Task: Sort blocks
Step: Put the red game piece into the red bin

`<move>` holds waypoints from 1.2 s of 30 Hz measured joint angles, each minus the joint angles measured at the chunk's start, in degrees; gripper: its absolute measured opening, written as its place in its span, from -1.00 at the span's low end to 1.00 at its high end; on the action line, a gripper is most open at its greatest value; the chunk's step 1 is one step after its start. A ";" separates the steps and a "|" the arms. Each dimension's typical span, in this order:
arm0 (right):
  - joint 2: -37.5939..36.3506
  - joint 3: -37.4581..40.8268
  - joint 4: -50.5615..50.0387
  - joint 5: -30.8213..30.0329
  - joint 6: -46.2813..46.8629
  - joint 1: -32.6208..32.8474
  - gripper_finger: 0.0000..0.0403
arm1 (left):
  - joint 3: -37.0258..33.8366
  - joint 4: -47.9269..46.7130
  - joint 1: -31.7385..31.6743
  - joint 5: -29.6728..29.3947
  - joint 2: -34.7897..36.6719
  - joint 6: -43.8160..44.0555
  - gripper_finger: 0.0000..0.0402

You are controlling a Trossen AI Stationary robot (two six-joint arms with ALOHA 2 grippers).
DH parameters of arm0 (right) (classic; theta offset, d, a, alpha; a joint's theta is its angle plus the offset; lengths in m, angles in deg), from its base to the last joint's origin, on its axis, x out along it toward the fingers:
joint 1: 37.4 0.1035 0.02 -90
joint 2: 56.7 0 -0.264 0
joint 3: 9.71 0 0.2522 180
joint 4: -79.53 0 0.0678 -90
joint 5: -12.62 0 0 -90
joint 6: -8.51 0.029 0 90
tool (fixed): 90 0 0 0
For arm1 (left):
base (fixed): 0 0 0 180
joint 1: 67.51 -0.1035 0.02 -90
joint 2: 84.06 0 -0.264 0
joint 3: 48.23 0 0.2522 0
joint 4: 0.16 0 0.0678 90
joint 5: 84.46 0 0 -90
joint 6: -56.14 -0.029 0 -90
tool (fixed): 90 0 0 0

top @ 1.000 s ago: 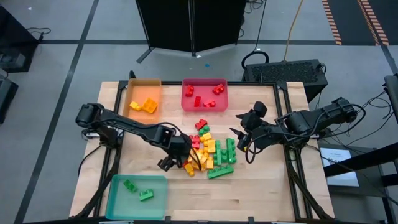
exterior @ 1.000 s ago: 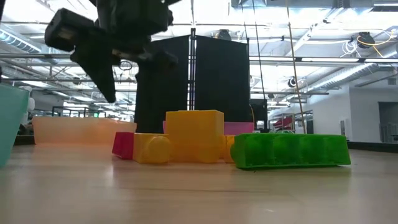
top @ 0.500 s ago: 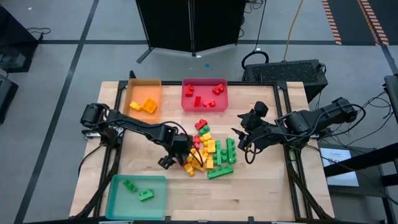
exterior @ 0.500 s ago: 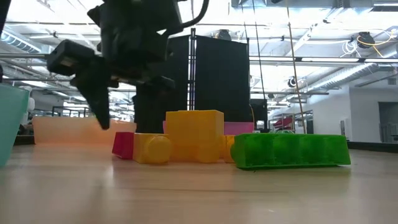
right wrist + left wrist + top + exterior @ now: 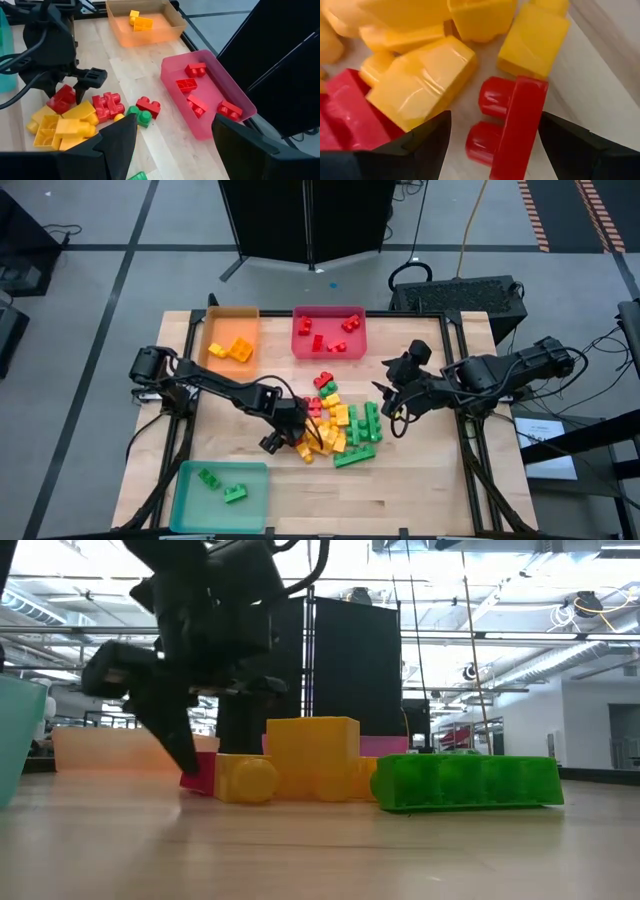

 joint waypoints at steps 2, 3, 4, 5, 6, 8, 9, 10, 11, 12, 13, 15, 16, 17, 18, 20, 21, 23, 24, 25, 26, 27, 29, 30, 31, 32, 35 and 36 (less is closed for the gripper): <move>0.00 0.00 -0.03 0.00 -0.01 -0.25 0.24 | -1.28 0.87 0.00 0.12 0.00 -0.01 0.48; 0.00 0.00 -0.06 0.01 -0.02 -0.32 0.24 | -1.64 0.82 0.01 0.23 -0.02 -0.02 0.48; 0.00 0.00 -0.09 0.00 -0.02 -0.38 0.24 | -2.01 1.17 0.02 0.28 -0.02 0.03 0.48; 0.00 0.00 -0.09 0.03 -0.07 -0.56 0.24 | -2.44 2.30 -0.01 0.30 -0.02 0.11 0.48; 0.00 0.00 -0.09 0.01 -0.15 -0.69 0.24 | -2.77 3.49 -0.11 0.32 -0.02 0.14 0.48; 0.00 0.00 -0.09 0.01 -0.20 -1.09 0.24 | -3.61 6.13 -0.20 0.34 -0.02 0.42 0.48; 0.00 0.00 -0.09 0.01 -0.21 -1.32 0.24 | -4.06 7.38 -0.20 0.34 -0.02 0.94 0.48; 0.00 0.00 -0.09 -0.02 -0.22 -1.50 0.24 | -4.54 8.56 -0.20 0.32 -0.02 1.42 0.48; 0.00 0.00 -0.09 -0.02 -0.22 -1.67 0.24 | -5.04 9.75 -0.20 0.32 -0.09 1.67 0.48; 0.00 0.00 -0.09 -0.02 -0.20 -1.79 0.24 | -5.25 10.36 -0.20 0.35 -0.32 1.77 0.47; 0.00 0.00 -0.07 -0.02 -0.21 -1.91 0.24 | -5.26 10.56 -0.19 0.40 -0.44 1.80 0.46; 0.00 0.00 -0.08 0.00 -0.22 -2.16 0.24 | -5.26 10.54 -0.20 1.05 -0.86 2.02 0.42; 0.00 0.00 -0.07 0.00 -0.22 -2.22 0.24 | -5.25 10.56 -0.22 1.79 -1.23 2.46 0.38; 0.00 0.00 -0.06 0.00 -0.22 -2.31 0.24 | -5.22 10.53 -0.29 2.59 -1.47 3.10 0.33; 0.00 0.00 -0.07 0.00 -0.22 -2.40 0.24 | -5.22 10.42 -0.40 3.43 -1.63 3.35 0.28; 0.00 0.00 -0.04 0.02 -0.05 -2.54 0.24 | -5.17 10.41 -0.52 4.37 -2.15 4.33 0.14; 0.00 0.00 -0.04 0.01 -0.04 -2.55 0.24 | -5.17 10.37 -0.49 4.44 -2.20 4.53 0.07; 0.00 0.00 -0.02 -0.13 -0.05 -2.55 0.24 | -5.15 10.34 -0.53 4.43 -2.22 5.18 -0.10; 0.00 0.00 -0.02 -0.20 -0.04 -2.55 0.24 | -5.15 10.37 -0.75 4.43 -2.25 5.87 -0.16; 0.00 0.00 0.00 -0.20 -0.04 -2.55 0.24 | -5.15 10.39 -0.93 4.56 -2.27 6.43 -0.19; 0.00 0.00 0.02 -0.20 -0.04 -2.55 0.24 | -5.15 10.43 -1.04 4.64 -2.24 7.16 -0.19; 0.00 0.00 0.02 -0.20 0.04 -2.55 0.24 | -5.17 10.45 -1.24 4.64 -2.06 7.75 -0.19; 0.00 0.00 0.04 -0.20 0.44 -2.53 0.24 | -5.19 10.56 -1.44 4.63 -1.84 8.85 -0.19; 0.00 0.00 0.02 -0.21 0.72 -2.53 0.24 | -5.23 10.68 -1.45 4.52 -1.69 9.44 -0.19; 0.00 0.00 0.04 -0.20 1.00 -2.53 0.24 | -5.26 10.84 -1.44 4.24 -1.46 10.37 -0.19; 0.00 0.00 0.03 -0.20 1.17 -2.53 0.24 | -5.27 10.96 -1.42 3.65 -1.13 11.17 -0.19; 0.00 0.00 0.04 -0.20 1.29 -2.53 0.24 | -5.22 9.83 -1.49 2.66 0.15 13.59 -0.19; 0.00 0.00 0.04 -0.20 1.29 -2.53 0.24 | -5.10 9.83 -1.49 2.33 0.75 14.03 -0.19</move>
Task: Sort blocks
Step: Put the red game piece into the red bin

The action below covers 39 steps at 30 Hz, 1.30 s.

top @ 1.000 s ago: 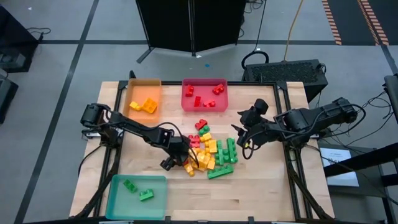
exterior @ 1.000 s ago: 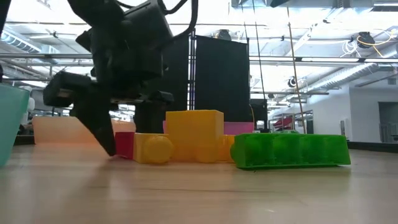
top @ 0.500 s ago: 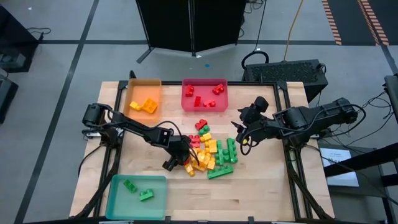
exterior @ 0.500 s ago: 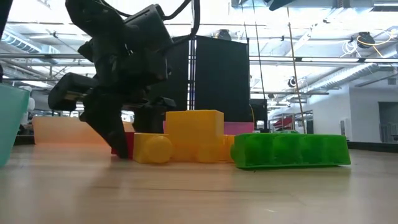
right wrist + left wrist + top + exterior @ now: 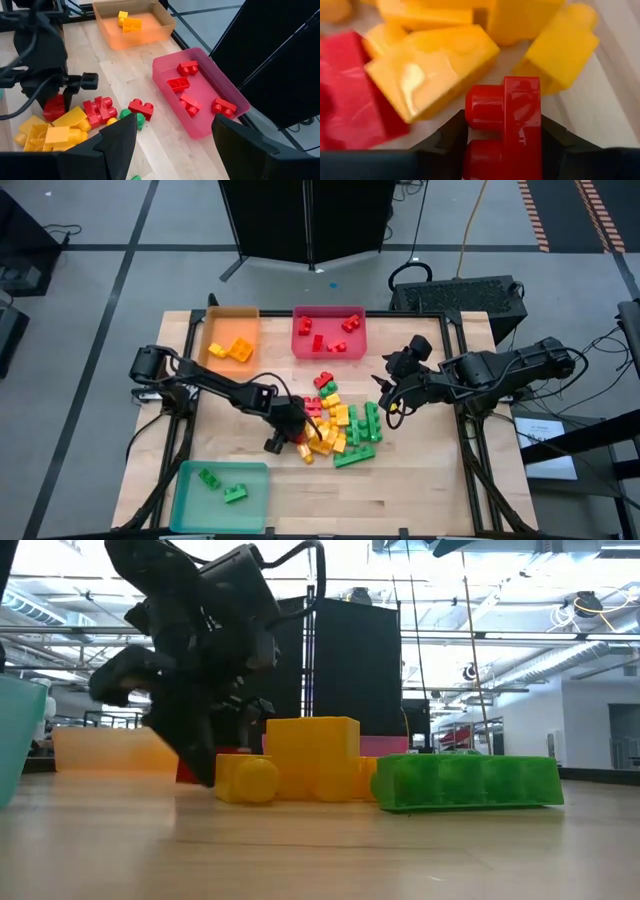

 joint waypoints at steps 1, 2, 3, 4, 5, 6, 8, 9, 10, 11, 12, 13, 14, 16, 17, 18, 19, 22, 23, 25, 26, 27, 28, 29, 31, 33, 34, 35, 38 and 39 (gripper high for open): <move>0.00 0.00 0.02 0.00 0.00 0.00 0.24 | 0.20 0.12 0.00 -0.78 0.64 0.71 -0.19; 0.00 0.00 0.02 0.00 0.00 0.00 0.24 | 0.26 0.26 0.00 -1.89 1.38 1.38 -0.19; 0.00 0.00 0.02 0.00 0.00 0.00 0.24 | 0.28 0.17 0.00 -2.63 2.14 1.96 -0.19; 0.00 0.00 0.04 0.00 0.00 0.00 0.24 | 0.28 -0.13 0.00 -3.11 2.89 2.58 -0.19; 0.00 0.00 0.03 0.00 0.00 0.00 0.24 | 0.28 -0.68 0.00 -3.61 3.65 3.12 -0.19; 0.00 0.00 0.04 0.02 0.00 0.00 0.24 | 0.28 -1.24 0.00 -4.24 4.45 3.79 -0.19; 0.00 0.00 0.04 0.00 0.00 0.00 0.24 | 0.28 -2.50 0.00 -5.89 6.61 4.59 -0.19; 0.00 0.00 0.04 0.02 0.00 0.00 0.24 | 0.30 -3.40 0.00 -6.68 7.85 5.05 -0.19; 0.00 0.00 0.07 0.01 0.00 0.00 0.24 | 0.30 -4.17 0.00 -7.53 9.00 5.61 -0.19; 0.00 0.00 0.09 0.00 -0.02 0.00 0.24 | 0.30 -4.69 0.00 -8.55 10.05 5.93 -0.19; 0.00 0.00 0.09 0.02 -0.06 0.00 0.24 | 0.30 -5.29 0.00 -9.62 11.25 6.41 -0.19; 0.00 0.00 0.10 0.00 -0.09 0.00 0.24 | 0.30 -5.86 0.00 -10.93 12.60 7.00 -0.19; 0.00 0.00 0.12 0.01 -0.09 0.00 0.24 | 0.30 -5.79 -0.02 -12.44 13.82 7.46 -0.19; 0.00 0.00 0.18 0.00 -0.23 0.00 0.24 | 0.41 -4.90 -0.22 -15.81 16.17 8.38 -0.19; 0.00 0.00 0.22 0.00 -0.22 0.00 0.24 | 0.41 -4.65 -0.52 -17.36 17.13 8.67 -0.19; 0.00 0.00 0.26 0.00 -0.24 0.00 0.24 | 0.41 -3.95 -0.98 -18.71 17.84 8.80 -0.19; 0.00 0.00 0.32 -0.02 -0.24 0.00 0.24 | 0.41 -3.03 -1.59 -19.72 18.46 8.85 -0.19; 0.00 0.00 0.47 -0.05 -0.23 0.00 0.24 | 0.41 -0.46 -4.03 -22.54 19.56 10.11 -0.19; 0.00 0.00 0.50 -0.14 -0.24 0.00 0.24 | 0.43 1.12 -5.10 -23.02 19.58 11.05 -0.19; 0.00 0.00 0.59 -0.20 -0.17 0.00 0.24 | 0.45 3.15 -7.39 -23.23 19.54 12.60 -0.19; 0.00 0.00 0.65 -0.28 -0.09 0.00 0.24 | 0.45 4.70 -8.53 -23.35 19.46 13.29 -0.19; 0.00 0.00 0.70 -0.28 -0.07 0.00 0.24 | 0.45 6.68 -9.64 -23.52 19.20 13.87 -0.19; 0.00 0.00 0.76 -0.28 -0.05 0.00 0.24 | 0.48 8.24 -10.72 -23.73 19.07 14.56 -0.19; 0.00 0.00 0.80 -0.28 -0.04 0.00 0.24 | 0.45 9.46 -11.75 -24.16 19.06 15.00 -0.19; 0.00 0.00 0.85 -0.29 -0.04 0.02 0.24 | 0.48 13.38 -13.78 -25.86 18.77 16.21 -0.19; 0.00 0.00 0.87 -0.28 -0.04 0.02 0.24 | 0.90 15.39 -15.82 -27.77 18.66 17.11 -0.19; 0.00 0.00 0.87 -0.28 -0.04 0.02 0.24 | 1.34 15.89 -16.98 -28.64 18.49 17.48 -0.19; 0.00 0.00 0.87 -0.30 -0.04 0.02 0.24 | 2.15 16.54 -18.02 -29.39 17.87 17.72 -0.19; 0.00 0.00 0.87 -0.31 -0.22 0.02 0.24 | 4.67 16.66 -20.84 -31.38 15.78 17.83 -0.19; 0.00 0.00 0.90 -0.31 -0.23 0.00 0.24 | 5.90 16.73 -21.65 -31.65 14.60 17.82 -0.19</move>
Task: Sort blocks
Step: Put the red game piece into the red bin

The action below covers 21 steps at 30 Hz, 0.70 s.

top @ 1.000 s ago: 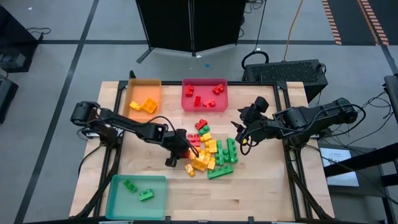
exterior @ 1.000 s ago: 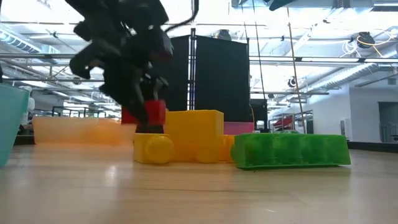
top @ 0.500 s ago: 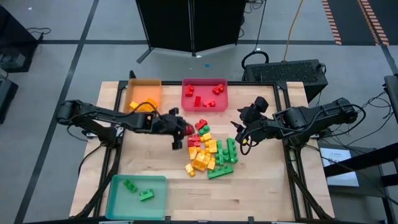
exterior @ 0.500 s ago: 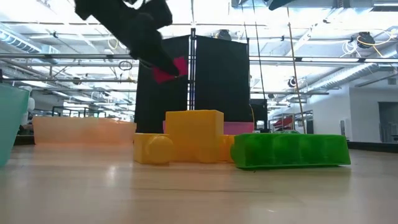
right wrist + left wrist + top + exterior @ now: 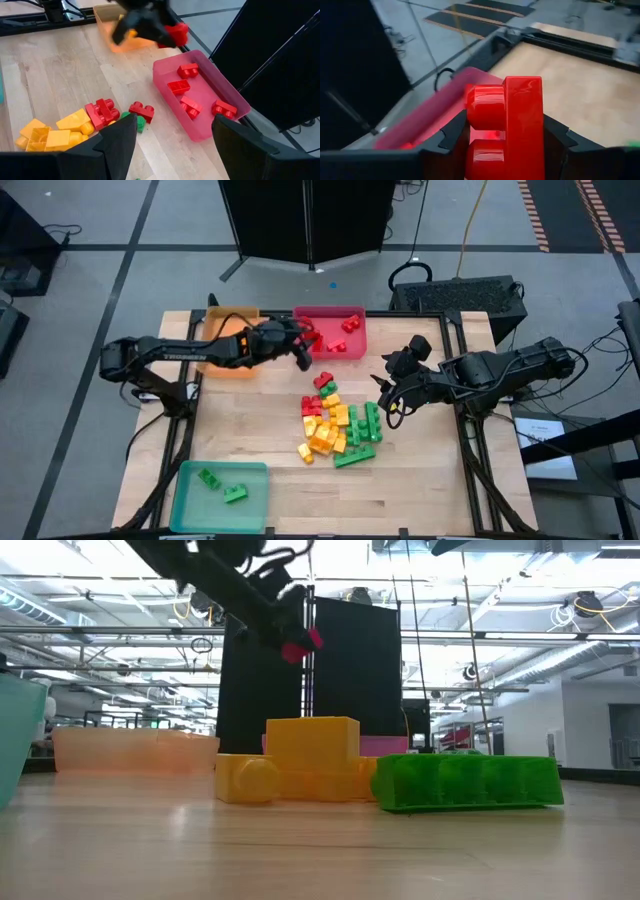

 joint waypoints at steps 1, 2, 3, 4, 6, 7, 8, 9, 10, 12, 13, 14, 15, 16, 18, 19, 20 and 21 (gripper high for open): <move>0.00 0.00 -0.01 0.00 -0.14 0.00 0.24 | 1.26 0.30 -0.71 -0.07 -1.35 -0.02 -0.19; 0.00 0.00 -0.02 0.01 -0.37 0.00 0.24 | 2.31 0.19 -1.38 -0.17 -2.58 0.00 -0.19; 0.00 0.00 -0.02 -0.01 -0.43 0.00 0.24 | 3.57 -0.08 -1.99 -0.17 -4.04 0.01 -0.19; 0.00 0.00 -0.11 -0.01 -0.43 0.00 0.24 | 5.08 -0.02 -2.46 -0.17 -5.70 0.00 -0.19; 0.00 0.00 -0.15 -0.01 -0.76 0.00 0.24 | 8.01 -0.18 -3.43 -0.17 -8.88 0.04 -0.19; 0.00 0.00 -0.15 -0.01 -0.86 0.00 0.24 | 9.65 -0.31 -3.77 -0.17 -10.55 0.19 -0.19; 0.00 0.00 -0.14 0.00 -1.03 0.00 0.24 | 11.48 -0.33 -4.10 -0.17 -12.31 0.64 -0.19; 0.00 0.00 -0.13 0.01 -1.17 0.00 0.24 | 13.38 -0.95 -4.50 -0.15 -13.94 1.28 -0.19; 0.00 0.00 -0.14 0.01 -1.23 0.00 0.24 | 15.19 -2.19 -4.92 -0.12 -15.55 1.69 -0.19; 0.00 -0.01 -0.14 0.01 -1.31 0.00 0.24 | 19.13 -4.57 -5.83 0.17 -18.94 2.43 -0.19; 0.00 0.00 -0.15 0.01 -1.33 0.00 0.24 | 20.83 -6.25 -6.31 0.57 -20.42 2.92 -0.19; 0.00 0.00 -0.14 0.01 -1.37 0.00 0.24 | 22.53 -8.13 -6.82 1.17 -21.87 3.05 -0.19; 0.00 0.00 -0.13 -0.01 -1.54 0.00 0.24 | 24.43 -9.70 -7.28 1.84 -23.26 3.27 -0.19; 0.00 0.00 -0.13 0.01 -1.71 0.00 0.24 | 26.29 -11.64 -7.77 2.40 -24.53 4.24 -0.19; 0.00 0.00 -0.16 0.01 -1.76 0.00 0.24 | 29.63 -16.10 -8.91 3.46 -26.69 6.85 -0.19; 0.00 0.00 -0.20 0.01 -1.77 0.00 0.24 | 31.00 -17.48 -9.49 4.35 -27.75 7.61 -0.19; 0.00 0.00 -0.26 0.01 -1.83 0.00 0.24 | 31.98 -18.25 -10.05 4.72 -28.63 8.34 -0.19; 0.00 0.00 -0.27 0.01 -1.97 0.00 0.24 | 32.77 -19.32 -10.65 5.13 -29.39 8.80 -0.19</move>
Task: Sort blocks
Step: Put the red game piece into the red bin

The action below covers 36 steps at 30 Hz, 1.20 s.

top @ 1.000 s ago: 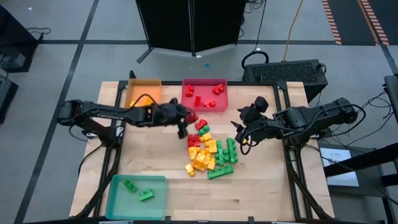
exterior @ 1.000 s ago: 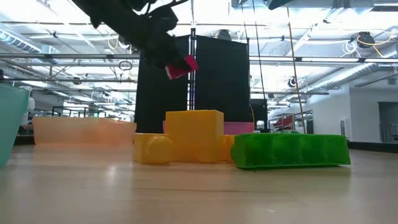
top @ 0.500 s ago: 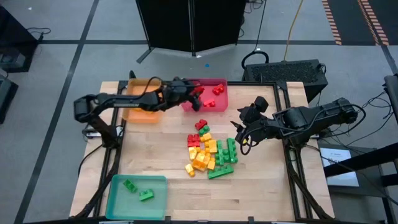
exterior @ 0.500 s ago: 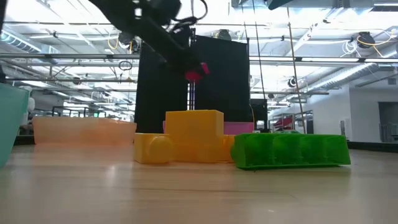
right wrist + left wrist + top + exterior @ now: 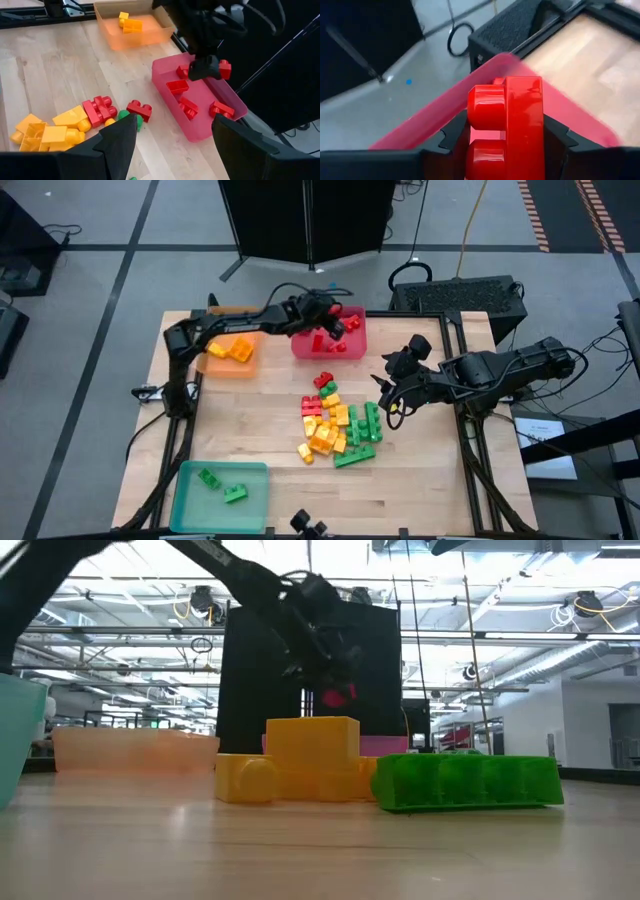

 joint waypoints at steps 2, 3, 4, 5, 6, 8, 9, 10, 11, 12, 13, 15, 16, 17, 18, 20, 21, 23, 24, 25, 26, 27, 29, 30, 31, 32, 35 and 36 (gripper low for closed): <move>0.00 0.00 -0.01 0.00 -0.24 0.00 0.24 | 1.65 -1.52 -1.00 0.59 -1.34 0.39 -0.19; 0.00 0.00 -0.01 0.00 -0.38 0.00 0.24 | 2.39 -1.98 -1.41 0.62 -1.91 0.64 -0.19; 0.00 0.00 -0.02 0.00 -0.50 0.00 0.24 | 3.05 -2.35 -1.81 0.73 -2.34 0.91 -0.19; 0.00 0.00 -0.01 0.00 -0.71 0.00 0.24 | 3.58 -2.69 -2.26 0.95 -2.72 1.13 -0.19; 0.00 0.00 -0.03 0.00 -0.87 0.00 0.24 | 3.97 -3.17 -2.70 1.55 -3.15 1.32 -0.19; 0.00 0.00 -0.02 0.00 -1.09 0.00 0.24 | 4.72 -4.21 -3.54 2.56 -4.21 1.59 -0.19; 0.00 0.00 -0.02 0.00 -1.20 0.00 0.24 | 5.16 -4.82 -3.99 3.01 -4.85 1.72 -0.19; 0.00 0.00 -0.01 0.00 -1.30 0.00 0.24 | 5.61 -5.49 -4.42 3.63 -5.25 2.03 -0.19; 0.00 0.00 -0.03 0.00 -1.30 0.00 0.24 | 6.18 -6.54 -4.78 4.11 -5.64 2.81 -0.19; 0.00 0.00 -0.03 0.00 -1.30 0.00 0.24 | 6.66 -6.86 -5.14 4.62 -6.02 3.58 -0.19; 0.00 -0.01 -0.01 0.00 -1.31 0.00 0.24 | 7.02 -6.85 -5.49 5.16 -6.27 4.57 -0.19; 0.00 0.00 -0.03 0.01 -1.55 -0.01 0.24 | 7.03 -7.74 -6.06 5.69 -6.43 6.12 -0.19; 0.00 -0.01 -0.03 0.00 -1.74 0.00 0.24 | 6.99 -7.61 -6.20 5.72 -6.73 6.20 -0.19; 0.00 0.00 -0.03 0.00 -1.95 -0.01 0.24 | 6.99 -7.13 -6.32 5.61 -7.08 6.19 -0.19; 0.00 0.00 -0.01 0.00 -2.19 0.00 0.24 | 6.99 -7.39 -6.54 5.61 -7.27 6.19 -0.19; 0.00 -0.02 -0.01 0.00 -2.35 -0.02 0.24 | 6.92 -8.79 -6.97 6.01 -7.46 6.23 -0.19; 0.00 0.00 -0.03 0.00 -2.35 -0.02 0.24 | 6.98 -8.72 -7.05 6.29 -7.87 6.23 -0.19; 0.00 0.00 -0.02 0.01 -2.49 -0.02 0.24 | 7.01 -10.03 -7.06 6.78 -8.37 6.22 -0.19; 0.00 0.00 -0.02 0.01 -2.59 -0.02 0.24 | 6.88 -11.07 -7.07 6.81 -8.66 6.20 -0.19; 0.00 0.00 -0.03 0.00 -2.59 -0.02 0.24 | 6.86 -10.99 -7.07 6.83 -9.20 6.19 -0.19; 0.00 -0.01 -0.01 0.00 -2.67 -0.03 0.24 | 6.90 -10.48 -7.05 7.29 -9.50 6.19 -0.19; 0.00 0.00 -0.03 0.02 -2.79 -0.02 0.24 | 6.90 -11.08 -7.03 8.05 -9.63 6.21 -0.19; 0.00 -0.02 -0.08 0.00 -2.81 -0.04 0.24 | 6.94 -11.17 -6.88 8.28 -10.38 6.21 -0.19; 0.01 -0.02 -0.11 0.00 -2.81 -0.04 0.24 | 6.97 -11.35 -6.85 8.33 -10.72 6.19 -0.19; 0.02 -0.02 -0.17 0.04 -2.81 -0.04 0.24 | 6.94 -12.23 -6.85 8.34 -11.16 6.17 -0.19; 0.02 -0.02 -0.22 0.02 -2.77 -0.04 0.24 | 6.88 -12.60 -6.85 8.35 -11.64 6.19 -0.19; 0.02 -0.02 -0.55 0.07 -2.72 -0.04 0.24 | 6.88 -12.55 -6.83 8.32 -12.47 6.19 -0.19; 0.02 -0.02 -0.58 0.04 -2.60 -0.04 0.24 | 6.88 -12.55 -6.83 8.34 -12.62 6.19 -0.19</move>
